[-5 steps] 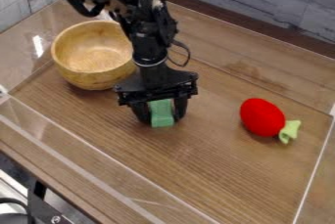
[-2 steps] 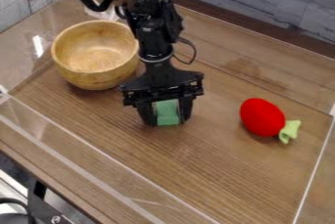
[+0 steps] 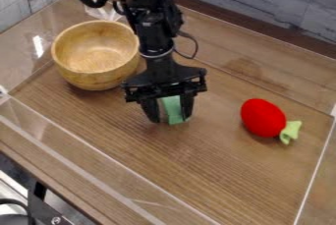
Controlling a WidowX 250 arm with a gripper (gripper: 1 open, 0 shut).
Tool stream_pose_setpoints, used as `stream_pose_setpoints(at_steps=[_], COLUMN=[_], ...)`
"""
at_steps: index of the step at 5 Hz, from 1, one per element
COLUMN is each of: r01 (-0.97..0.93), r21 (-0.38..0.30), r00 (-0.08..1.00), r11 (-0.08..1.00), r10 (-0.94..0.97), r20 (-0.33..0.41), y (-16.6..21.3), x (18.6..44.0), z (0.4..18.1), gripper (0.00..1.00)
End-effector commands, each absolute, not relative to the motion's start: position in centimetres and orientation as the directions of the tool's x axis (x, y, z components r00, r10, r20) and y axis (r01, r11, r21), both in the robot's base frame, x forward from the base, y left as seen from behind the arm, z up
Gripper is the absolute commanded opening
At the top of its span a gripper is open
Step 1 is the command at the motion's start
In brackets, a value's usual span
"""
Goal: Put the green object in the brown bowl
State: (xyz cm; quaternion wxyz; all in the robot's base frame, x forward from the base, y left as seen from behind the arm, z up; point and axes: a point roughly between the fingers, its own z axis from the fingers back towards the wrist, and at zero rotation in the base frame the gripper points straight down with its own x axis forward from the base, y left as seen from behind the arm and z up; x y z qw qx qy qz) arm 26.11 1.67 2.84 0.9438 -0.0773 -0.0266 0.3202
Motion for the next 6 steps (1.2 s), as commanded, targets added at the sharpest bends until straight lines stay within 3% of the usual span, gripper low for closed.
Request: stream_pose_setpoints(at_steps=[1,2,3,4,5,6], r01=[-0.567,-0.544,-0.515,-0.484,-0.489,-0.483], r21=[-0.182,-0.174,-0.171,-0.176,-0.173,-0.179], r00=[0.813,0.829,0.848,0.868,0.865,0.867], r11=[0.803,0.821,0.840,0.857,0.855,0.857], r10=[0.582,0.558,0.529,0.496,0.501,0.496], r20=[0.034,0.041,0.043,0.032,0.032,0.040], y=[2.8,3.5,3.3,2.9,3.6,3.8], x=[27.2,27.4,28.3,28.9,29.2,29.1], z=[2.7,2.2,2.2,2.3,2.3,3.9], gripper=[1.00,1.00,0.00,1.00,0.00,0.00])
